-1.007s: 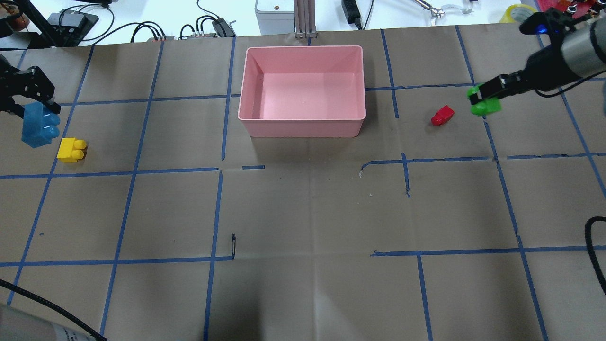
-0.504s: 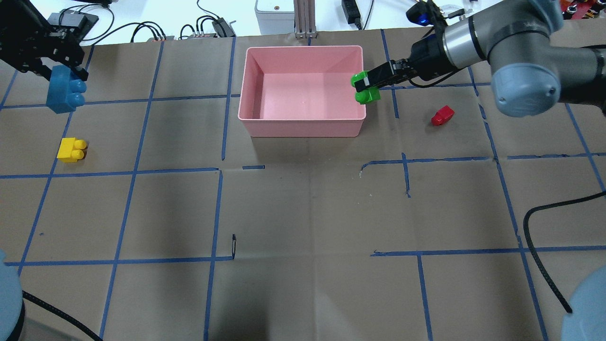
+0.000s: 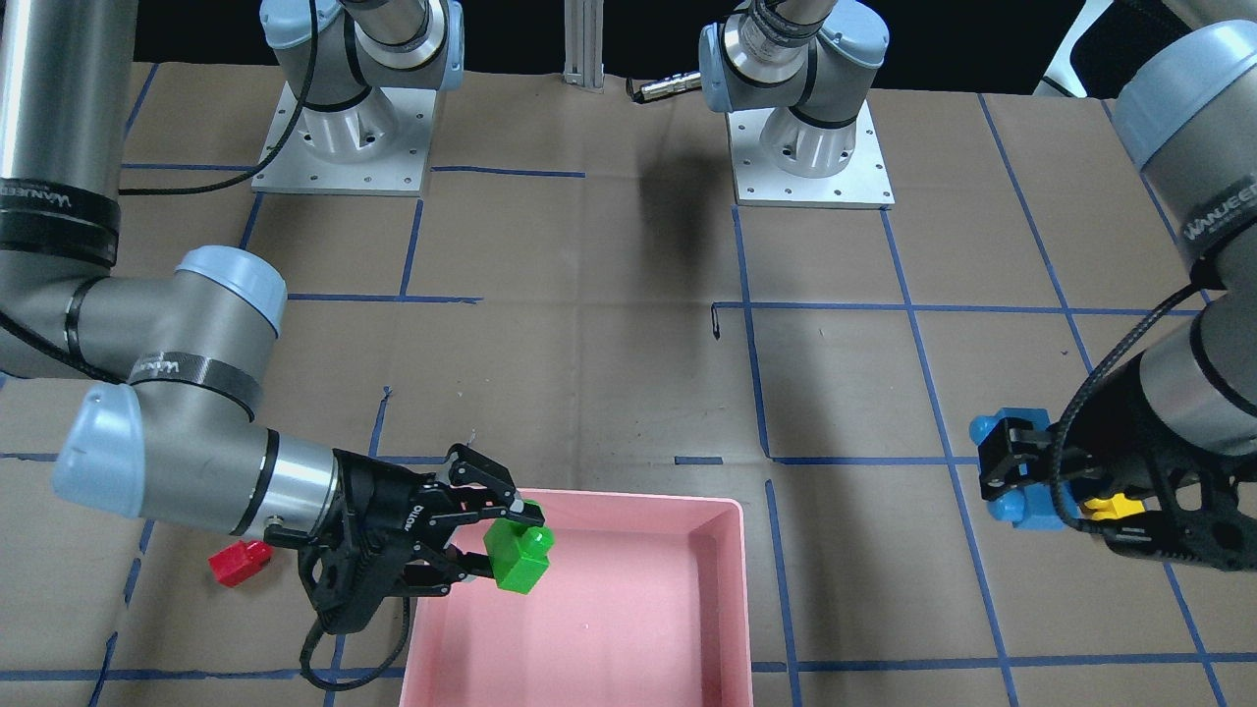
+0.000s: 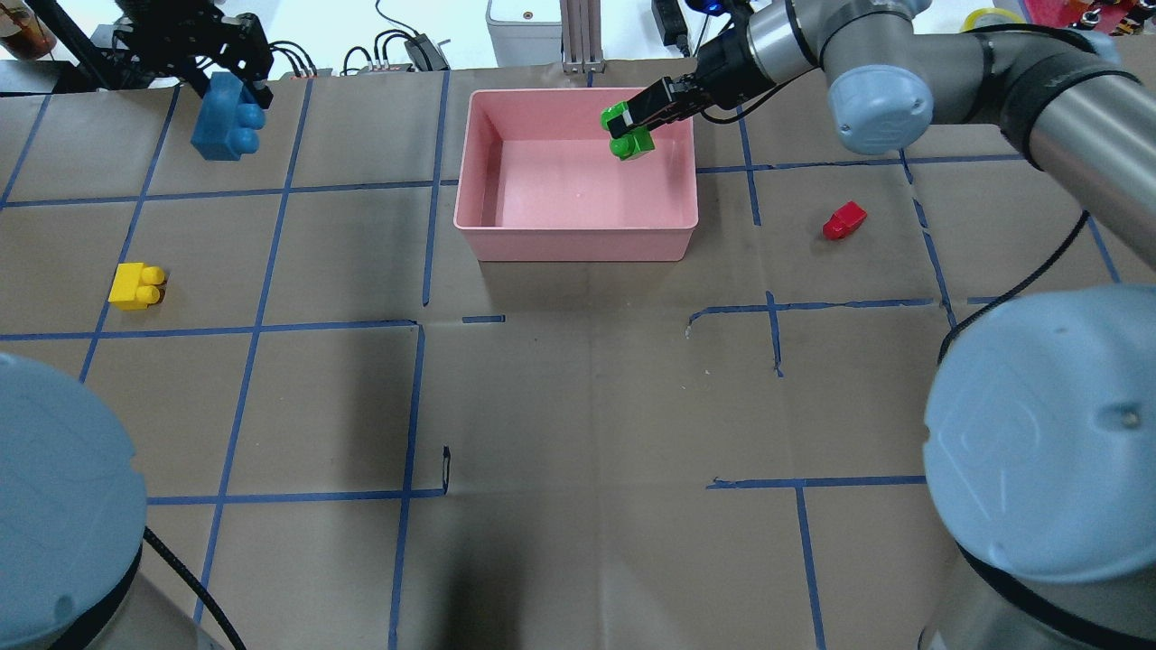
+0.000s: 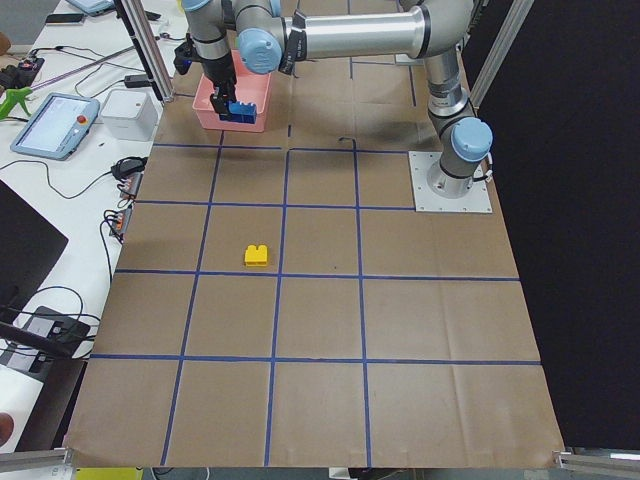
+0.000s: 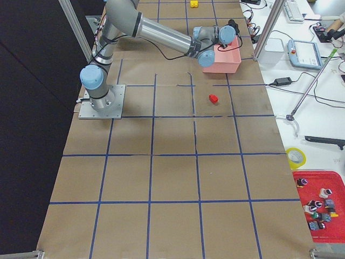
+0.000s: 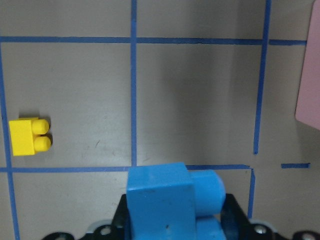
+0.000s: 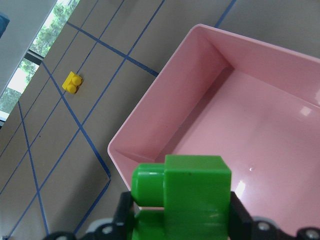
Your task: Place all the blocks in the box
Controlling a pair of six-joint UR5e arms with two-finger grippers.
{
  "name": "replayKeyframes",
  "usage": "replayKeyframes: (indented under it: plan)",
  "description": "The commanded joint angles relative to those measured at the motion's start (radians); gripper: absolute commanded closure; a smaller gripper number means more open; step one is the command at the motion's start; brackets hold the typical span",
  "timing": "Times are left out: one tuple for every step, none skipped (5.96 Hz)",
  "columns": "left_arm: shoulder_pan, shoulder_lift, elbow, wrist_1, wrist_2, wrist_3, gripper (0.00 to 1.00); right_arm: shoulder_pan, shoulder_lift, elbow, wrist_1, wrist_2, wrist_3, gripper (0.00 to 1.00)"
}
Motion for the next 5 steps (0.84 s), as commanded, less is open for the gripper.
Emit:
replayKeyframes:
  plan:
    - [-0.051,-0.096,0.104,-0.004,0.003,-0.001,0.87,0.025,0.037,-0.023,0.008,-0.012,-0.002,0.0]
    - [-0.087,-0.131,0.131,0.005,0.003,-0.01,0.87,0.025,0.034,-0.02,0.012,-0.014,-0.007,0.0]
    - [-0.119,-0.165,0.167,0.007,-0.006,-0.016,0.87,0.025,0.021,-0.015,0.017,-0.015,-0.004,0.0]
    - [-0.157,-0.203,0.2,0.029,-0.012,-0.083,0.87,0.013,-0.011,-0.018,0.037,-0.14,0.002,0.0]
    - [-0.208,-0.243,0.22,0.062,-0.009,-0.181,0.87,-0.022,-0.081,-0.01,0.119,-0.36,0.001,0.0]
